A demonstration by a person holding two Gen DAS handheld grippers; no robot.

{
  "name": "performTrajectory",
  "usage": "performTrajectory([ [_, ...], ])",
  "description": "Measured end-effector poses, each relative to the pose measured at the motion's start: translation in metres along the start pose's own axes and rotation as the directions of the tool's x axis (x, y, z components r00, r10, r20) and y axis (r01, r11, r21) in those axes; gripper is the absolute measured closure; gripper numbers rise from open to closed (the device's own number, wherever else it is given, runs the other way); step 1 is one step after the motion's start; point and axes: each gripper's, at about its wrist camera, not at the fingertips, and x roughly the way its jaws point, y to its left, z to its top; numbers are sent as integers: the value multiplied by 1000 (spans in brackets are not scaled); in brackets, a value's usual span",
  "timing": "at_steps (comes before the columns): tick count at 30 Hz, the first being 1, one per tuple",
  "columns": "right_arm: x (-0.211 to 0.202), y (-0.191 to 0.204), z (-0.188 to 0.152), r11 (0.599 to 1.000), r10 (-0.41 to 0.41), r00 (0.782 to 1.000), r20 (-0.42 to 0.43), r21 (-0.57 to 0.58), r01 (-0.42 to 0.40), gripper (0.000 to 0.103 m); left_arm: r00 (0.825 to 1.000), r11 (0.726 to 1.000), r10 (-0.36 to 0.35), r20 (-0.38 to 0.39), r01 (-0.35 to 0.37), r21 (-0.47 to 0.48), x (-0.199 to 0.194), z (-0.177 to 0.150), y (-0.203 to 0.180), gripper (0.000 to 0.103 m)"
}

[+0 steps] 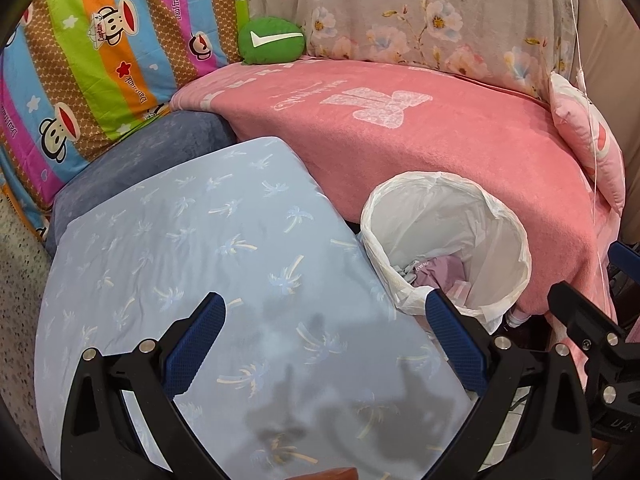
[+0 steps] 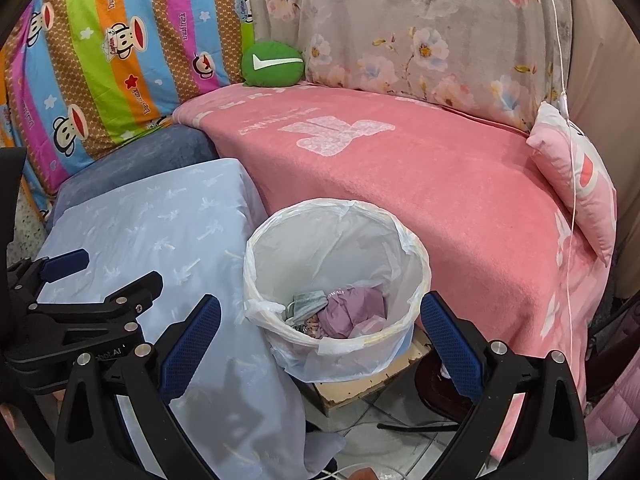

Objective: Collect trash

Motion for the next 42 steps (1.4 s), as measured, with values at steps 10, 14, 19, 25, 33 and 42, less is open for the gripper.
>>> performTrajectory([
  [10, 1, -2, -5, 1000, -4, 1000, -5, -2, 4, 6, 1000, 1000, 6, -9, -5, 4, 1, -7, -6, 7],
  [14, 1, -2, -6, 1000, -8, 1000, -7, -1, 8, 6, 1000, 1000, 9, -8, -9, 6, 1, -7, -6, 7],
  [19, 1, -4, -8, 1000, -9, 1000, -9, 0, 9, 6, 1000, 1000, 14, -7, -14, 5, 0, -9, -6, 7],
  [25, 0, -6, -9, 1000, -9, 1000, -2, 3, 9, 6, 1000, 1000, 15, -9, -15, 3, 0, -8, -6, 7],
  [33, -2, -7, -8, 1000, -9, 1000, 0, 2, 9, 6, 1000, 1000, 19, -7, -19, -3, -3, -9, -9, 7],
  [42, -2, -7, -9, 1000, -9, 1000, 1, 1, 9, 6, 1000, 1000, 19, -7, -19, -3, -3, -10, -9, 7],
])
